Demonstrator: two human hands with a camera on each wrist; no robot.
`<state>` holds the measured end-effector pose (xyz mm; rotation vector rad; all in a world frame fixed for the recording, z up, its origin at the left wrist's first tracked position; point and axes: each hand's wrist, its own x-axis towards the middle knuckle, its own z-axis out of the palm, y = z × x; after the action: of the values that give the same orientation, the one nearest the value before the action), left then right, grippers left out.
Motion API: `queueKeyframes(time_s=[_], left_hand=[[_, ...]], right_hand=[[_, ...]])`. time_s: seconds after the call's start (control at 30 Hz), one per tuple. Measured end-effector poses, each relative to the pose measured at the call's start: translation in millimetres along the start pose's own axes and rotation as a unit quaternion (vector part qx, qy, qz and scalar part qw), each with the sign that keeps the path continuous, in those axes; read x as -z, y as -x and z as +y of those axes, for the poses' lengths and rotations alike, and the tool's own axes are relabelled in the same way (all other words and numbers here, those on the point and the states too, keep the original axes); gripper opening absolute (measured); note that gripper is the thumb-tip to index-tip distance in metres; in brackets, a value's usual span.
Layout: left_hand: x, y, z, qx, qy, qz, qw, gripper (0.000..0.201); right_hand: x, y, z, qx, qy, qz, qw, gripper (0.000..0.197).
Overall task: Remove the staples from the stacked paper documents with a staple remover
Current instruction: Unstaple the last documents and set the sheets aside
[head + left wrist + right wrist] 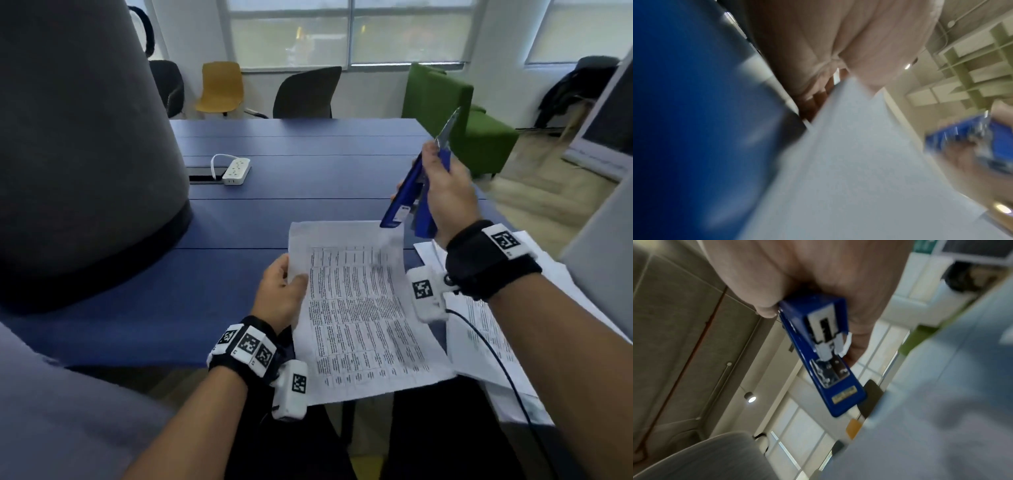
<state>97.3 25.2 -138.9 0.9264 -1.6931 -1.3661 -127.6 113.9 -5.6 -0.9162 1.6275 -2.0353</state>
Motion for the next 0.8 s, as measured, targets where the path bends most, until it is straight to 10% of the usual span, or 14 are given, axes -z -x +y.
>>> queueKeyframes(time_s=[0.4, 0.8], left_hand=[[-65, -26, 116, 0.088, 0.172, -0.091, 0.977, 0.046], [-221, -22, 13, 0.155, -0.011, -0.163, 0.974, 0.032]], right_hand=[[168, 12, -64, -0.004, 0.102, 0.161, 0.982, 0.020], [190, 30, -47, -0.148, 0.353, 0.043, 0.923, 0.037]])
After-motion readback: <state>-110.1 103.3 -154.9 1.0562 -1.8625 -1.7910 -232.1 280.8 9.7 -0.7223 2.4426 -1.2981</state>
